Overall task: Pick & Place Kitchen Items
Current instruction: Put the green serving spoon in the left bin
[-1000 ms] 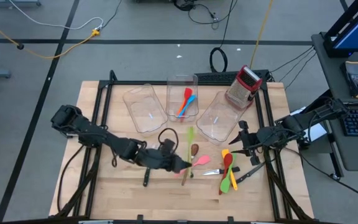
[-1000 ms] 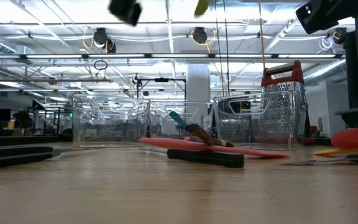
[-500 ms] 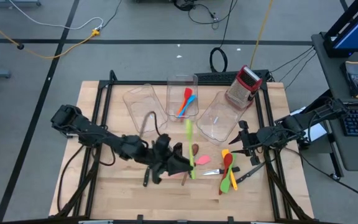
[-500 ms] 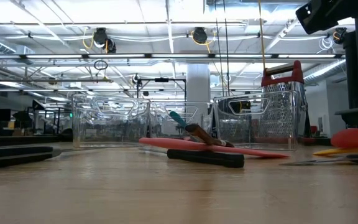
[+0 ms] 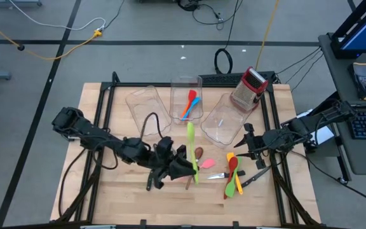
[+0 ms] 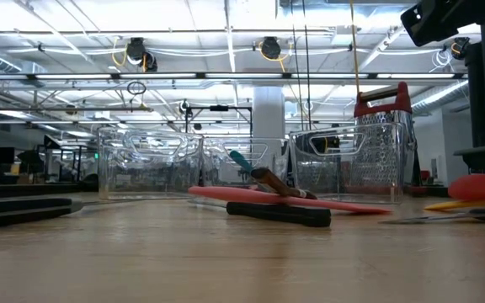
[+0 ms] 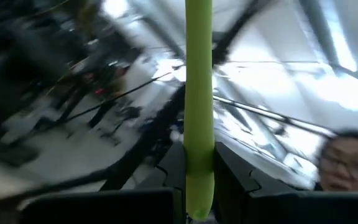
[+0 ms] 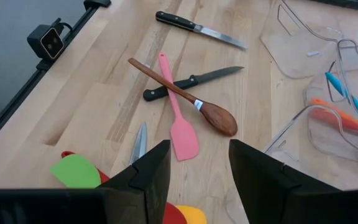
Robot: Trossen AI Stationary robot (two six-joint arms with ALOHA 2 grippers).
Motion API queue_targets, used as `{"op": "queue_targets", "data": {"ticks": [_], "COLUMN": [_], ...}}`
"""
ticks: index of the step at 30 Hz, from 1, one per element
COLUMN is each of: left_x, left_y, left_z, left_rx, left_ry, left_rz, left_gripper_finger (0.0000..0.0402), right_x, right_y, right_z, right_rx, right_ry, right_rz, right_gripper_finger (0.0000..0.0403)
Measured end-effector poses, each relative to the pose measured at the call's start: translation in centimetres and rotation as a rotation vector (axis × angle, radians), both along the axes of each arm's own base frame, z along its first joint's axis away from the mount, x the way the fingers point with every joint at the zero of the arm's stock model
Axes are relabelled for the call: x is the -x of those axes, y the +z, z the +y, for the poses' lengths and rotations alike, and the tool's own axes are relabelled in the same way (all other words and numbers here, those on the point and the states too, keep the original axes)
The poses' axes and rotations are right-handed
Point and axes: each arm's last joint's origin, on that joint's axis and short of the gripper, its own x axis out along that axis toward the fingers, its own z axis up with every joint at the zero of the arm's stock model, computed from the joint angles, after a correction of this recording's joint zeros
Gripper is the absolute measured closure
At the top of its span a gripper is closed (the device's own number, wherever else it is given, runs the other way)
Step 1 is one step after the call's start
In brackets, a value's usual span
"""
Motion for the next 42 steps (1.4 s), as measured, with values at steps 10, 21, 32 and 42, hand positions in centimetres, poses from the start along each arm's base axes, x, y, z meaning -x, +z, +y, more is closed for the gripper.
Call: {"op": "queue_targets", "data": {"ticks": [10,21,32,42], "left_x": [-1.0,2.8,8.6,10.7], "left_y": [-6.4,-7.0,-6.0,-7.1], "left_z": [1.7,7.1,17.4,23.8], "left_rx": [0.457,0.611,0.684,0.722], "left_ry": [0.189,0.48,0.872,0.884], "left_rz": [0.738,1.142,1.411,1.553], "left_gripper_finger": [0.0361,0.0361,0.0361,0.0361], "right_x": [0.0,0.0,0.0,0.0], "right_y": [0.0,0.0,0.0,0.0], "right_z": [0.0,0.0,0.0,0.0], "right_rx": [0.0,0.0,0.001,0.0], "right_ry": [0.0,0.0,-0.002,-0.002], "right_rz": [0.0,0.0,0.0,0.0], "right_gripper_finger": [0.0248,0.0248,0.0248,0.0248]}}
